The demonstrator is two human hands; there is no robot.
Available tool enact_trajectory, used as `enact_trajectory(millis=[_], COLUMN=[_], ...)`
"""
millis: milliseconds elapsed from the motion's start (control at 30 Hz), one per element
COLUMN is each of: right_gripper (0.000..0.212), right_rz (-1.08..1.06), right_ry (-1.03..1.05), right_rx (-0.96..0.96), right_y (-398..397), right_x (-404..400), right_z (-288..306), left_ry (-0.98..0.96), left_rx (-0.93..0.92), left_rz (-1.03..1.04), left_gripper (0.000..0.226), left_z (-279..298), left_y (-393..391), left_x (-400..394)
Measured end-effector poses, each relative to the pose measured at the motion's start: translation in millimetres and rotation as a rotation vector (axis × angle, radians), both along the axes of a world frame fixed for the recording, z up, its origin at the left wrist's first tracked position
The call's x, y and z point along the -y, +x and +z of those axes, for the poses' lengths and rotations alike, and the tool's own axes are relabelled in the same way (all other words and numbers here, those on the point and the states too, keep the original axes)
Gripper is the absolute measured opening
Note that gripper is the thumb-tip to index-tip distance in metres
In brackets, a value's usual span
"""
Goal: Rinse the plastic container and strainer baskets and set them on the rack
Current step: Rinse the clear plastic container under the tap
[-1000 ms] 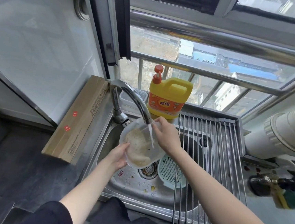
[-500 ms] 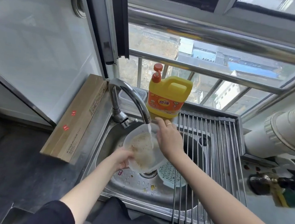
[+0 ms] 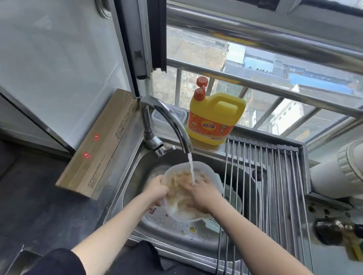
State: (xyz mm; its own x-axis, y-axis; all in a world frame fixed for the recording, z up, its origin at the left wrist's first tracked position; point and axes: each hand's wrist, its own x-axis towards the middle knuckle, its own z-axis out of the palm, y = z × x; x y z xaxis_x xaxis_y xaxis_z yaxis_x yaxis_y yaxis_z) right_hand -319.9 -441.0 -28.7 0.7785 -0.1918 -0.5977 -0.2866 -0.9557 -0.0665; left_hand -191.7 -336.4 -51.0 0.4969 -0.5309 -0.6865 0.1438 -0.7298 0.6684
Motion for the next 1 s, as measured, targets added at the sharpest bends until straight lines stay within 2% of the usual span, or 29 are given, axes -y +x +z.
enact_trajectory(millis=[67, 167, 200, 267, 367, 467, 533, 567, 633, 667, 733, 800, 867, 900, 933, 1000], right_gripper=[0.057, 0.062, 0.063, 0.060, 0.057, 0.055, 0.059, 0.062, 0.062, 0.059, 0.061, 0.065, 0.058, 0.056, 0.056, 0.054], right_rz=[-0.071, 0.066, 0.055, -0.054, -0.114, -0.256, -0.206, -0.110, 0.085, 0.080, -0.075, -0.121, -0.003, -0.017, -0.107, -0.260], right_ry=[-0.017, 0.059, 0.045, 0.004, 0.076, 0.096, 0.036, 0.026, 0.091, 0.105, 0.033, -0.011, 0.099, 0.205, 0.226, 0.124], right_rx=[-0.031, -0.041, -0.013, -0.007, -0.095, -0.011, 0.021, 0.025, 0.027, 0.034, 0.021, -0.005, 0.021, 0.034, 0.068, 0.100], right_y=[2.2, 1.4, -0.5, -1.8, 1.0, -1.3, -3.1, -5.5, -6.6, -8.3, -8.5, -7.2, -6.5, -3.5, -2.8, -1.3], right_x=[-6.0, -9.8, -2.2, 8.0, -7.5, 10.5, 10.9, 2.2, -4.6, 5.1, 22.0, 11.0, -7.1, -6.9, 4.5, 21.7], right_z=[-0.9, 5.6, 5.6, -3.2, -17.3, -18.4, -12.1, -9.2, -10.4, -16.4, -19.7, -15.2, -20.4, -19.1, -20.4, -17.1], left_ry=[0.010, 0.048, 0.047, 0.040, 0.025, 0.025, 0.037, 0.036, 0.039, 0.044, 0.045, 0.034, 0.032, 0.030, 0.029, 0.018], left_rx=[0.014, 0.019, -0.002, -0.009, 0.020, -0.019, 0.016, 0.034, 0.023, -0.001, -0.002, 0.026, 0.025, 0.006, -0.012, -0.015], left_rz=[-0.014, -0.051, -0.054, -0.045, -0.036, -0.043, -0.057, -0.073, -0.096, -0.098, -0.091, -0.090, -0.106, -0.110, -0.116, -0.125], left_gripper=[0.037, 0.038, 0.040, 0.038, 0.035, 0.035, 0.027, 0.026, 0.030, 0.032, 0.033, 0.032, 0.034, 0.037, 0.041, 0.043], left_z=[1.5, 4.3, 5.6, 11.6, 14.3, 12.6, 15.4, 16.8, 15.8, 13.8, 14.2, 13.8, 12.5, 11.6, 9.9, 10.7], left_y=[0.2, -1.5, -2.8, -3.9, -1.8, -5.3, -5.2, -4.4, -5.7, -7.4, -10.5, -7.8, -3.6, -3.1, -3.3, -3.5], left_x=[1.2, 0.4, 1.4, 6.6, 12.5, 12.6, 15.0, 16.2, 17.3, 16.7, 16.7, 17.8, 17.2, 15.9, 14.2, 14.1])
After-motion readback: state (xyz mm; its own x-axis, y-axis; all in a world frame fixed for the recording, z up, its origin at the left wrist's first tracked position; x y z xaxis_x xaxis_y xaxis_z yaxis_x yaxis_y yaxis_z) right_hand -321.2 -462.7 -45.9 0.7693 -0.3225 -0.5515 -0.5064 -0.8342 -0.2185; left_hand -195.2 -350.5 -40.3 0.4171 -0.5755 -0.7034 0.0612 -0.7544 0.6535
